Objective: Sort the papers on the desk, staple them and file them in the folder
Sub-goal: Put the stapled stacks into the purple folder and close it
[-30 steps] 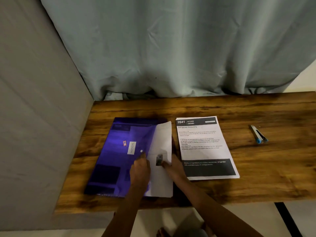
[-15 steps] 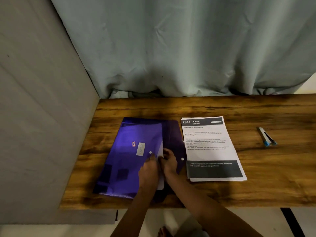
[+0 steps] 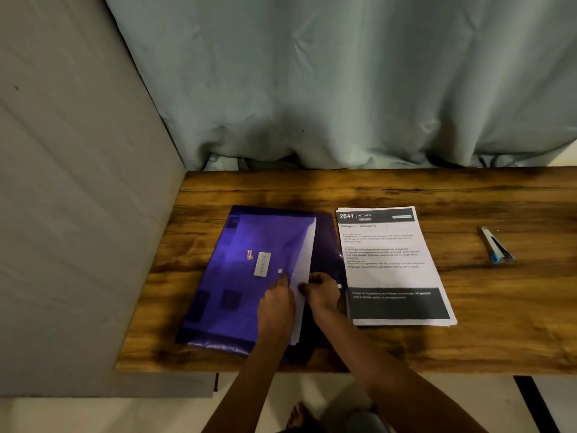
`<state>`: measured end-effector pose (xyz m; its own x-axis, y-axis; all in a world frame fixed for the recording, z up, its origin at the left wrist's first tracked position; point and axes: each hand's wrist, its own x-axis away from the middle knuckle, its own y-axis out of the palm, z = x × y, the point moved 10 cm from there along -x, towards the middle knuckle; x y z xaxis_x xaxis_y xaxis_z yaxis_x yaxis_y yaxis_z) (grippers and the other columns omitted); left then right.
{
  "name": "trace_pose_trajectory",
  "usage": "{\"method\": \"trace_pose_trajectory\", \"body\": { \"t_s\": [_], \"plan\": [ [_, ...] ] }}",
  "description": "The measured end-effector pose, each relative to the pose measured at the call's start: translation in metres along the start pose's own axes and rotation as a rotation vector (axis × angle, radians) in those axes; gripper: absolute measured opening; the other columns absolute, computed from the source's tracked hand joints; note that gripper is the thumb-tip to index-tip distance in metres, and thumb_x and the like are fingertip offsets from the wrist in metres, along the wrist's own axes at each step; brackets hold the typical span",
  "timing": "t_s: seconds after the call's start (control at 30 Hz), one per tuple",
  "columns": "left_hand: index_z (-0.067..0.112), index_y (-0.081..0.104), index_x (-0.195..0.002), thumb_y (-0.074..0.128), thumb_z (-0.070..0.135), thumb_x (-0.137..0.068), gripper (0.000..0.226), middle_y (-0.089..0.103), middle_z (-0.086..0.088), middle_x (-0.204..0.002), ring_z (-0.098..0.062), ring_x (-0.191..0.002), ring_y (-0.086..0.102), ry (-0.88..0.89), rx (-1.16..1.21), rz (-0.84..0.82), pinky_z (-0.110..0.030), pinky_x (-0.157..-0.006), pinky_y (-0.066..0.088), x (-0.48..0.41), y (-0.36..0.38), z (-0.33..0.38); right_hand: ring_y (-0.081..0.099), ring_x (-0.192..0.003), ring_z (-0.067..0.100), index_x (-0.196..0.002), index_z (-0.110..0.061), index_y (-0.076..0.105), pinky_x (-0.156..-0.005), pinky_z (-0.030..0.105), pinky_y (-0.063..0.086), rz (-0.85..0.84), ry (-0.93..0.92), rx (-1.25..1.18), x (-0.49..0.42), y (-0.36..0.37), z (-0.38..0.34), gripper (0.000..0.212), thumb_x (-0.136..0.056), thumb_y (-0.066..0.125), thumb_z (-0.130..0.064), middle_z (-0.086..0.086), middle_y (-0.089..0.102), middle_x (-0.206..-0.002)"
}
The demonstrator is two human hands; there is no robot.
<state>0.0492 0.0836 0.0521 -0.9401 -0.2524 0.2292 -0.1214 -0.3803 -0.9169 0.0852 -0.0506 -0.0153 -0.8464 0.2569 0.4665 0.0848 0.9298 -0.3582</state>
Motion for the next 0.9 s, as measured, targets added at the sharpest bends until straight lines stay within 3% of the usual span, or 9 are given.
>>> {"method": "trace_pose_trajectory", "body": {
  "t_s": [0.1,0.17,0.27,0.4,0.53,0.67,0.77,0.9],
  "plan": [
    [0.013,0.019,-0.149,0.031,0.028,-0.104,0.049,0.044,-0.010,-0.140,-0.022,-0.127,0.047,-0.020,-0.039,-0.030,-0.030,-0.107,0.034,0.001,0.002,-0.002,0.061,-0.086,0.016,-0.106,-0.009,0.065,-0.068,0.020,0.051,-0.029,-0.026,-0.001,0.002,0.005,-0.002,0.025,-0.081,0.070,-0.010,0.006,0.068,-0.102],
    [0.016,0.021,-0.149,0.033,0.030,-0.103,0.049,0.046,-0.009,-0.138,-0.021,-0.124,0.049,-0.004,0.004,-0.023,-0.030,-0.105,0.038,0.002,0.001,-0.001,0.059,-0.085,0.013,-0.106,-0.008,0.064,-0.065,0.013,0.045,-0.044,-0.080,0.003,0.005,0.008,-0.008,0.023,-0.083,0.069,-0.012,0.006,0.068,-0.103],
    [0.016,0.025,-0.147,0.033,0.031,-0.103,0.047,0.051,-0.008,-0.133,-0.021,-0.120,0.053,0.005,0.036,-0.028,-0.029,-0.102,0.041,0.002,-0.001,-0.001,0.062,-0.092,0.016,-0.108,-0.008,0.065,-0.075,0.015,0.043,-0.051,-0.160,0.067,0.009,0.010,-0.018,0.024,-0.086,0.067,-0.018,0.006,0.068,-0.106],
    [0.015,0.023,-0.149,0.031,0.027,-0.104,0.047,0.057,-0.009,-0.125,-0.020,-0.111,0.059,0.036,0.090,0.010,-0.029,-0.094,0.046,0.003,-0.005,0.005,0.066,-0.095,0.016,-0.109,-0.009,0.068,-0.074,0.010,0.043,-0.085,-0.276,0.194,0.015,0.018,-0.028,0.022,-0.093,0.058,-0.021,0.006,0.070,-0.106],
    [0.013,0.036,-0.141,0.032,0.026,-0.104,0.040,0.058,-0.010,-0.123,-0.022,-0.111,0.058,0.012,0.128,0.002,-0.030,-0.095,0.047,0.002,-0.006,0.003,0.066,-0.098,0.019,-0.113,-0.008,0.065,-0.089,0.024,0.051,-0.215,-0.360,0.299,0.019,0.033,-0.033,0.024,-0.096,0.053,-0.019,0.009,0.069,-0.110],
    [0.013,0.038,-0.140,0.034,0.027,-0.103,0.040,0.056,-0.011,-0.127,-0.024,-0.116,0.056,0.026,0.155,0.000,-0.033,-0.097,0.044,0.000,-0.006,0.005,0.061,-0.106,0.027,-0.119,-0.001,0.060,-0.096,0.035,0.048,-0.302,-0.387,0.342,0.019,0.035,-0.042,0.026,-0.096,0.050,-0.009,0.016,0.064,-0.115],
    [0.013,0.032,-0.143,0.033,0.028,-0.103,0.042,0.054,-0.010,-0.130,-0.024,-0.118,0.055,0.032,0.078,-0.031,-0.032,-0.098,0.043,-0.003,-0.003,0.007,0.053,-0.116,0.030,-0.124,-0.001,0.058,-0.101,0.035,0.041,-0.294,-0.365,0.384,0.013,0.027,-0.041,0.032,-0.095,0.045,-0.004,0.017,0.058,-0.123],
    [0.014,0.033,-0.139,0.035,0.028,-0.103,0.039,0.053,-0.008,-0.130,-0.022,-0.117,0.055,0.054,0.031,-0.043,-0.030,-0.094,0.045,-0.003,0.004,0.008,0.062,-0.102,0.019,-0.116,-0.010,0.065,-0.092,0.021,0.045,-0.227,-0.325,0.284,0.005,0.004,-0.038,0.028,-0.092,0.052,-0.005,0.005,0.067,-0.110]
  ]
}}
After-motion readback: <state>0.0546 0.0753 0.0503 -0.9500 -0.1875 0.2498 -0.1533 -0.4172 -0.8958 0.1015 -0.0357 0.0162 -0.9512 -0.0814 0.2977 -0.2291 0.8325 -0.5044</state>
